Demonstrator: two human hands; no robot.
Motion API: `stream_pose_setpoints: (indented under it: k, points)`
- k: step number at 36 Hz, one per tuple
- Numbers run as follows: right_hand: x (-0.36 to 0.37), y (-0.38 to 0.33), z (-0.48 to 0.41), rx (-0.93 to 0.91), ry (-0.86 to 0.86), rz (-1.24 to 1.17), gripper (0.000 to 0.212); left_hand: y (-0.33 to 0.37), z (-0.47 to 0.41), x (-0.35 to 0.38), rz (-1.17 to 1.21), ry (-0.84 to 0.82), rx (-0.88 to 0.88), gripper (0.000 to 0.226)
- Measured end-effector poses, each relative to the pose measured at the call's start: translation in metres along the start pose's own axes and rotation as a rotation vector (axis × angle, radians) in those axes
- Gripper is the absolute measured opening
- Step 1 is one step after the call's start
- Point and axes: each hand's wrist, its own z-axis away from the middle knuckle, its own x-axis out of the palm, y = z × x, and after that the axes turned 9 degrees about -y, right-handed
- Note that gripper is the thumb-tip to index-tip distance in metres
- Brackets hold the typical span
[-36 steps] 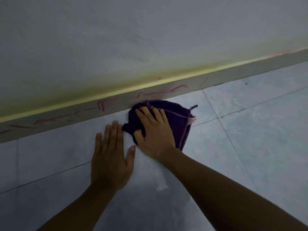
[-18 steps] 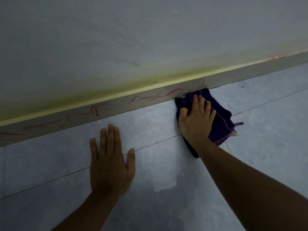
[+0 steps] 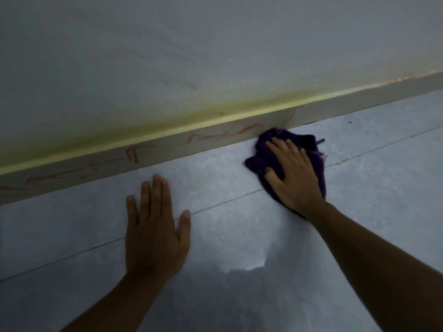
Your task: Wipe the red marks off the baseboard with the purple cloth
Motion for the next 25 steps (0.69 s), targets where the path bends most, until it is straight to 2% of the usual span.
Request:
stream_pose_setpoints:
  k: [3,6,10,12,16,18,21,23,25]
  points:
    - [0.004,-0.007,-0.009,0.097,0.043,-0.001,0.061,0.000,0.000,-0.001,0.002,0.003,0.001,0.079]
    - [0.014,-0.042,-0.008,0.142,0.049,-0.042,0.062,0.000,-0.001,-0.001,0.003,0.000,0.001,0.080]
    - [0.034,-0.099,0.005,-0.109,-0.011,-0.028,0.059,-0.001,-0.003,-0.001,-0.012,-0.026,-0.005,0.082]
    - [0.041,-0.105,0.010,-0.202,-0.033,-0.018,0.056,-0.003,-0.004,-0.001,-0.037,-0.055,-0.006,0.083]
    - [0.034,-0.081,0.012,-0.192,-0.029,-0.032,0.053,-0.013,-0.001,-0.003,-0.057,-0.071,0.098,0.080]
    - [0.028,-0.062,0.013,-0.078,0.032,-0.119,0.050,-0.015,0.003,-0.002,-0.047,-0.059,0.158,0.076]
    - [0.009,-0.036,0.008,0.191,0.235,-0.317,0.044,-0.014,0.005,-0.002,-0.017,-0.021,0.180,0.073]
    - [-0.007,-0.028,0.001,0.438,0.388,-0.549,0.038,-0.014,0.005,-0.002,-0.024,-0.014,0.180,0.073]
    - [-0.022,-0.025,-0.009,0.622,0.552,-0.813,0.042,-0.014,0.005,-0.002,-0.037,-0.020,0.177,0.073]
